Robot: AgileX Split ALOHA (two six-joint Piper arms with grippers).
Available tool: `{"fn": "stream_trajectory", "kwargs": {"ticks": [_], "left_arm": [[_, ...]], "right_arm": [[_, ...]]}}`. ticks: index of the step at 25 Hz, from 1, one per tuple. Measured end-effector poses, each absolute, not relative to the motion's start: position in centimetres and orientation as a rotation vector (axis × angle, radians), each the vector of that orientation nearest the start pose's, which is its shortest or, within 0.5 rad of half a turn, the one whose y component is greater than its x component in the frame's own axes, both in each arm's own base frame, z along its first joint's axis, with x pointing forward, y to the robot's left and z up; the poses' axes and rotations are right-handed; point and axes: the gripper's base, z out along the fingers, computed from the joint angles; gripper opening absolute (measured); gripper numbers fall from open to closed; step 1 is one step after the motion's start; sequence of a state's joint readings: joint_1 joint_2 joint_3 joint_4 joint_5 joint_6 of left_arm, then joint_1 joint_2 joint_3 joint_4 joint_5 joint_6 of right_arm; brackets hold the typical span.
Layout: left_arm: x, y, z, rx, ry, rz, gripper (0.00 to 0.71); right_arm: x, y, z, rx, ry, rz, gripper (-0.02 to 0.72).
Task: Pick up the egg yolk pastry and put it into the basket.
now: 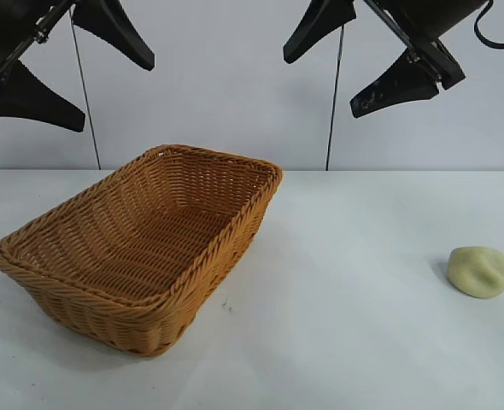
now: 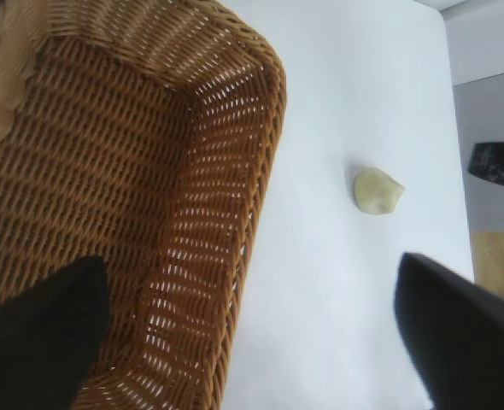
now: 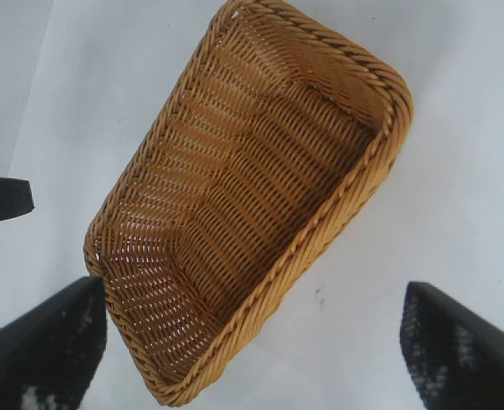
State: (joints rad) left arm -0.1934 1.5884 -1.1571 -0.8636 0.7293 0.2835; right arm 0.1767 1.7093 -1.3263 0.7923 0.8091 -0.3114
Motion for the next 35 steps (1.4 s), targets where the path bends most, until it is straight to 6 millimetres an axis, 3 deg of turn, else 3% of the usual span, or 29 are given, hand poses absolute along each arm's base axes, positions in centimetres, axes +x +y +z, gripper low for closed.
{"fn": "stream_trajectory", "kwargs": {"ticks": [29,35], "left_arm": [[32.26,-11.00,28.08,-0.055,2.492,-0.919,0.696],[31.61,-10.31,28.75,-0.089,2.517,-0.830,0.696]], "right_arm": [[35.60,11.12,28.27,-0.076,2.519,0.873,0.642],[35.60,11.12,28.27,-0.076,2.519,0.873,0.642]]}}
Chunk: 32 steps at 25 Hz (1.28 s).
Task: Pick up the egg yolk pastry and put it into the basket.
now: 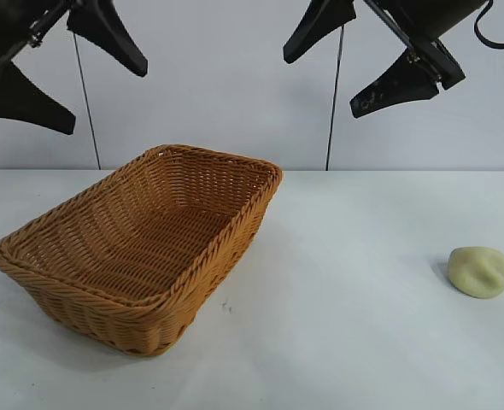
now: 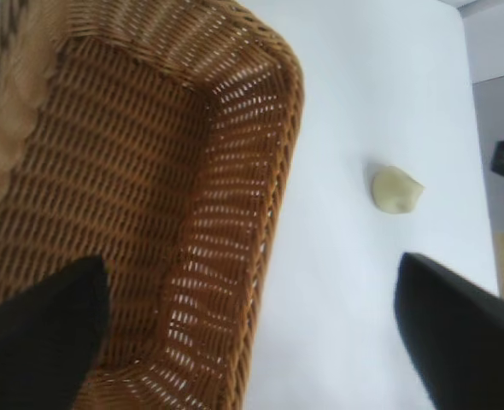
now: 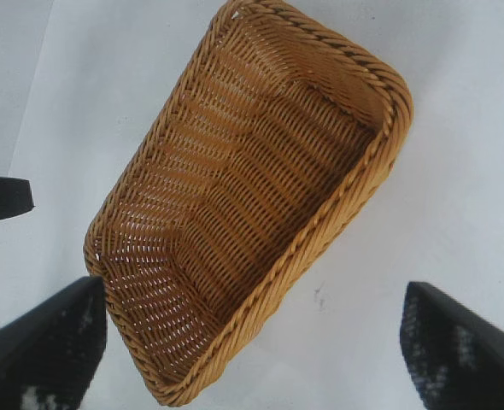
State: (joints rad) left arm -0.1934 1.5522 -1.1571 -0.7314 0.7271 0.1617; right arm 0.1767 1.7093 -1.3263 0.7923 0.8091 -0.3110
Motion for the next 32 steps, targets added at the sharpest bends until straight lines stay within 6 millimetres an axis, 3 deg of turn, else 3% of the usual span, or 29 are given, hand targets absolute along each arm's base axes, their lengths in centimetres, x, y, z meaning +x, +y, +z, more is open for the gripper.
{"fn": "stream_trajectory", "kwargs": {"ticks": [4,8,13,20,26,32], "left_arm": [[30.7,-9.9,29.7,-0.175,2.532,-0.792,0.696],[29.0,-10.7,29.8,-0.267,2.587,-0.756,0.696],[26.6,-12.3,27.2,-0.510,2.712,-0.637,0.696],[25.7,-11.2,24.6,-0.987,2.660,-0.503,0.696],[25.1,-10.9,23.3,-1.184,2.626,-0.501,0.696],[25.0,-10.9,23.0,-1.226,2.607,-0.509,0.696]], "right_arm": [[35.6,11.1,28.3,-0.076,2.519,0.873,0.642],[35.6,11.1,28.3,-0.076,2.519,0.873,0.642],[35.6,11.1,28.3,-0.077,2.520,0.874,0.642],[35.6,11.1,28.3,-0.079,2.523,0.875,0.642],[35.6,11.1,28.3,-0.077,2.523,0.876,0.642],[35.6,11.1,28.3,-0.078,2.523,0.876,0.642]]}}
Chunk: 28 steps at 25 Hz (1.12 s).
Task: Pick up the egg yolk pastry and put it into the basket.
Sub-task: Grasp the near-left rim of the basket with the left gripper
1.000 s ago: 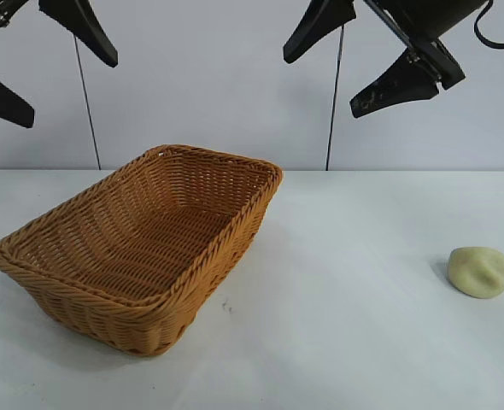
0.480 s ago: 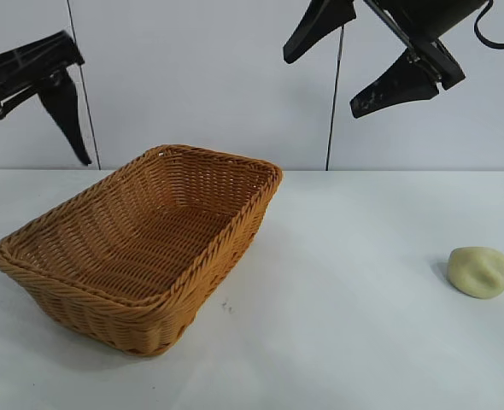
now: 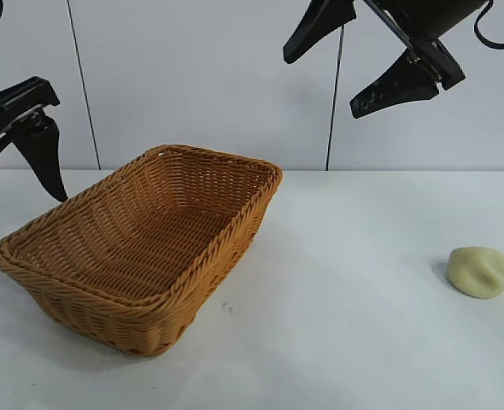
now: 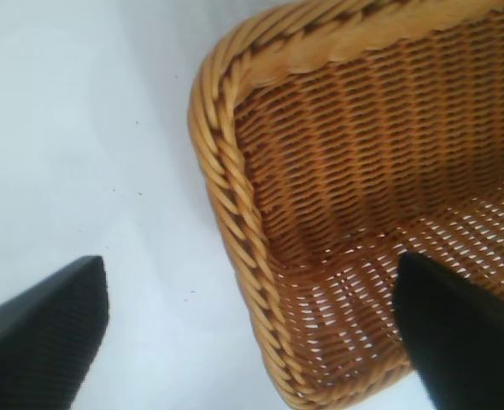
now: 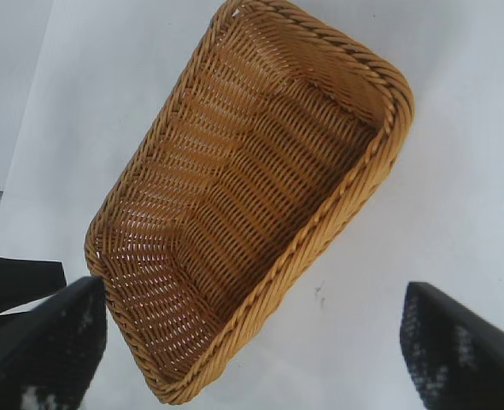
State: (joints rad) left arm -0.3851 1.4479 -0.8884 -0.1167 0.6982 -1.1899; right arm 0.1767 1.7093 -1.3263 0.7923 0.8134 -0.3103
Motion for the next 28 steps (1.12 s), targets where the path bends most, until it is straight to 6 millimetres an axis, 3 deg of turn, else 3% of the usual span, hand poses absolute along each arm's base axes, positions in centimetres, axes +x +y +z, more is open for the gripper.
{"fn": "stream_trajectory", "kwargs": {"ticks": [7,18,23,25,28], "left_arm": [[25.6,-11.1,22.3,-1.241,2.590,-0.517,0.696],[28.2,-12.1,14.7,-1.335,2.681,-0.369,0.696],[28.3,-12.3,13.4,-1.404,2.683,-0.372,0.696],[28.4,-12.4,13.2,-1.412,2.679,-0.377,0.599],[28.4,-12.4,13.2,-1.413,2.679,-0.376,0.346]], "right_arm": [[35.6,11.1,28.3,-0.078,2.523,0.876,0.642],[35.6,11.1,28.3,-0.078,2.523,0.876,0.642],[35.6,11.1,28.3,-0.078,2.523,0.876,0.642],[35.6,11.1,28.3,-0.078,2.523,0.876,0.642],[35.6,11.1,28.3,-0.078,2.523,0.876,0.642]]}}
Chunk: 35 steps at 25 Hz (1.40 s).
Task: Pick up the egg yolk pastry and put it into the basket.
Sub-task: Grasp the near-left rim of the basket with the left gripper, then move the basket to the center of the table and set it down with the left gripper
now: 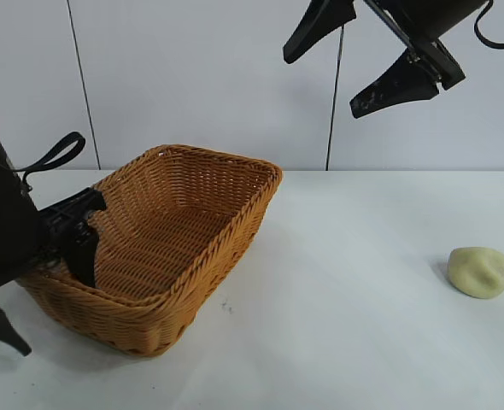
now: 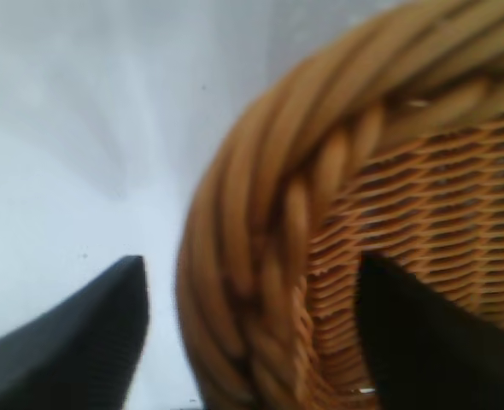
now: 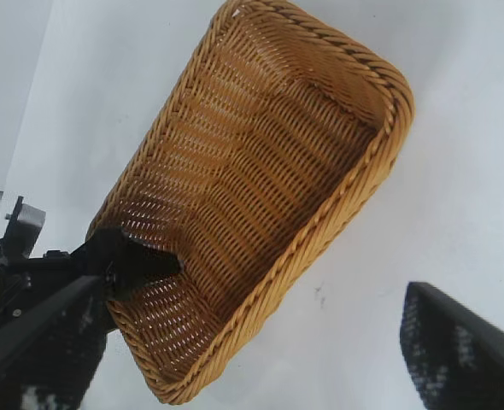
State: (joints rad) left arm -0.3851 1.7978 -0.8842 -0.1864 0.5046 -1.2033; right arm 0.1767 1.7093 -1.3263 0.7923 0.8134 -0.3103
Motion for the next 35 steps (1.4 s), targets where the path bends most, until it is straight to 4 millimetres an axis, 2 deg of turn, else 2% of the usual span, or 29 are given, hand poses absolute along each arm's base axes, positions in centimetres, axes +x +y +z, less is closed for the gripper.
{"fn": "stream_trajectory", "kwargs": {"ticks": [2,3,4,6,9,12,16,17,22,27,30,35], "left_arm": [[28.4,-12.4,13.2,-1.430,2.669,-0.385,0.192],[28.5,-12.4,13.2,-1.447,2.656,-0.395,0.150],[28.6,-12.5,13.3,-1.425,2.660,-0.399,0.144],[28.8,-12.4,13.7,-1.406,2.691,-0.381,0.144],[30.1,-11.7,14.9,-1.330,2.722,-0.380,0.144],[32.0,-10.6,16.4,-1.175,2.770,-0.407,0.144],[35.1,-10.3,17.8,-0.928,2.861,-0.516,0.144],[35.1,-10.3,17.8,-0.928,2.861,-0.516,0.144],[38.0,-11.4,17.0,-0.531,3.038,-0.537,0.144],[40.2,-12.5,17.2,-0.221,3.079,-0.472,0.144],[40.6,-12.7,17.1,-0.119,3.091,-0.428,0.144],[40.7,-12.6,16.5,-0.065,3.101,-0.402,0.144]], "right_arm": [[35.6,11.1,28.3,-0.078,2.523,0.876,0.642],[35.6,11.1,28.3,-0.078,2.523,0.875,0.642],[35.6,11.1,28.3,-0.078,2.523,0.875,0.642],[35.6,11.1,28.3,-0.078,2.523,0.875,0.642],[35.6,11.1,28.3,-0.078,2.523,0.875,0.642],[35.6,11.1,28.2,-0.080,2.524,0.873,0.642],[35.5,11.1,28.2,-0.084,2.528,0.872,0.642],[35.5,11.1,28.2,-0.084,2.528,0.872,0.642],[35.5,11.1,28.2,-0.089,2.534,0.874,0.642],[35.4,11.1,28.2,-0.091,2.536,0.876,0.642],[35.4,11.1,28.2,-0.091,2.537,0.876,0.642],[35.4,11.2,28.2,-0.092,2.539,0.877,0.642]]}}
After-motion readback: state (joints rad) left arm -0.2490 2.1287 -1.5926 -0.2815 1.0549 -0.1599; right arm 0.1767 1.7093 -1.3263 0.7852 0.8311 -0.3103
